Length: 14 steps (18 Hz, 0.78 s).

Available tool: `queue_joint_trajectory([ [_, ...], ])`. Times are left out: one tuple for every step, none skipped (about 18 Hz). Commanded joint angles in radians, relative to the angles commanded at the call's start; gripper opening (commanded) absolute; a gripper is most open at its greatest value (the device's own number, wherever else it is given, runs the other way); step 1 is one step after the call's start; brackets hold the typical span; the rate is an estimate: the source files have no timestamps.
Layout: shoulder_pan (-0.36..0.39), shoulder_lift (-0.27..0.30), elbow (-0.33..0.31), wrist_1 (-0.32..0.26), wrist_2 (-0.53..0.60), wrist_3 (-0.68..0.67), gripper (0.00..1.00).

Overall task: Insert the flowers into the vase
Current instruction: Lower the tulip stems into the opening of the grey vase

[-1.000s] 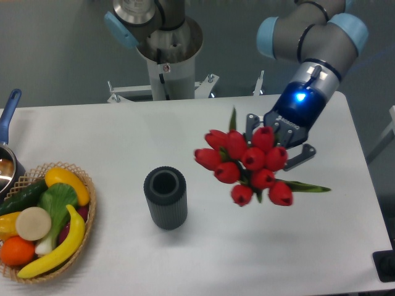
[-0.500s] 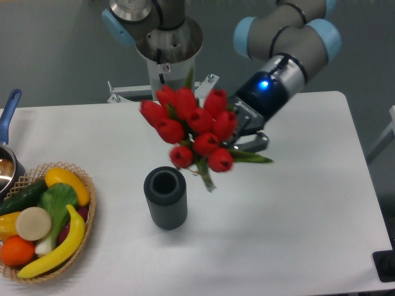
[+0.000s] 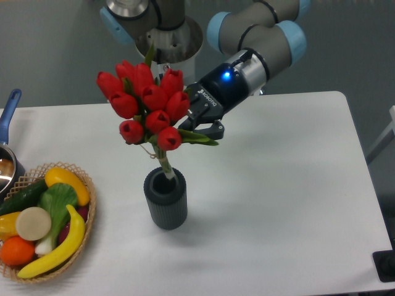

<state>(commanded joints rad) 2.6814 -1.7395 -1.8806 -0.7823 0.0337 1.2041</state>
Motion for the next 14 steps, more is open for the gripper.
queue_joint_trajectory([
  [0.000,0.002,-0.014,0.000,0.000,0.009,0.32],
  [0.000,-0.002,-0.024,0.000,0.000,0.026,0.32],
  [0.000,-0.011,-0.028,0.000,0.002,0.047,0.32],
  [0.000,-0.020,-0.034,0.000,0.000,0.063,0.33],
  [0.000,-0.023,-0.040,0.000,0.000,0.075,0.33],
  [-0.002,-0.028,-0.041,0.000,0.000,0.081,0.33],
  [-0.006,-0.035,-0.043,0.000,0.002,0.084,0.33],
  [-0.008,-0.041,-0.045,0.000,0.000,0.084,0.33],
  [-0.008,-0.041,-0.046,0.000,0.002,0.084,0.33],
  [-0.008,-0.044,-0.048,-0.002,0.002,0.083,0.33],
  [-0.009,-0.049,-0.052,0.000,0.002,0.084,0.33],
  [-0.012,-0.051,-0.060,0.000,0.002,0.084,0.33],
  [-0.012,-0.057,-0.066,-0.002,0.003,0.084,0.33],
  [-0.012,-0.061,-0.072,0.000,0.003,0.086,0.33],
])
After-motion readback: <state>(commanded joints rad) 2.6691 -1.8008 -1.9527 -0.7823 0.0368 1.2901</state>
